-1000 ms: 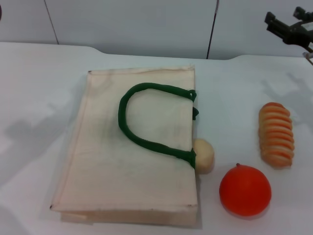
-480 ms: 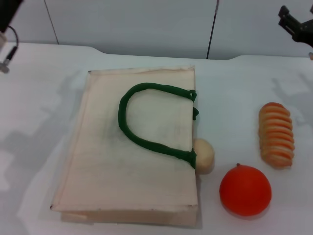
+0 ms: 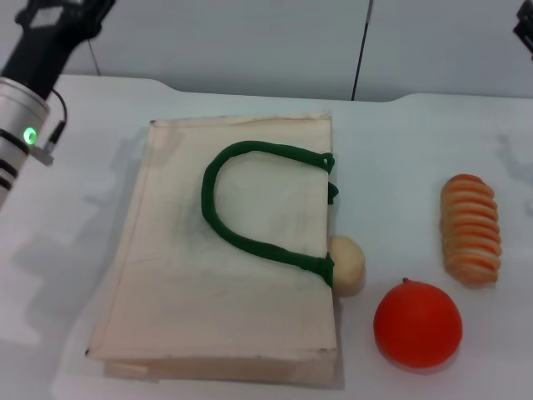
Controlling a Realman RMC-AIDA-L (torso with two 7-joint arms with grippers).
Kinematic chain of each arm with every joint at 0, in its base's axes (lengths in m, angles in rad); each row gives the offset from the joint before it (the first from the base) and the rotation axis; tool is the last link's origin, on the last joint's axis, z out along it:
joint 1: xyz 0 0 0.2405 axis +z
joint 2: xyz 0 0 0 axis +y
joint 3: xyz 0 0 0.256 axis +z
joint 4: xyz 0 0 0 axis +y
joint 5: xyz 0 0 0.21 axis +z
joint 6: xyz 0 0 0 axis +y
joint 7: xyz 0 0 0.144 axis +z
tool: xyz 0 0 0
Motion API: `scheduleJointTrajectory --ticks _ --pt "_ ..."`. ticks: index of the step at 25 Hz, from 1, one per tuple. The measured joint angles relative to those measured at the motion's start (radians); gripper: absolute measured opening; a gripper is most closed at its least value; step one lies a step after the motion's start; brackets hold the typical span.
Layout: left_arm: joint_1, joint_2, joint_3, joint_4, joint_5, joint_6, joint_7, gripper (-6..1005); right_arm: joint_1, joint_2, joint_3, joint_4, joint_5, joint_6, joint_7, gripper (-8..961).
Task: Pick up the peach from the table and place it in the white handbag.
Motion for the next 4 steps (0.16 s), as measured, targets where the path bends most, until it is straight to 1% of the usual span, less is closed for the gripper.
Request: scheduleJointTrajectory --ticks 4 --pt "0.003 0.002 0.002 0.04 -0.001 -0.03 0.039 890 0.0 0.001 -0.004 0.003 0.008 0.001 -0.001 894"
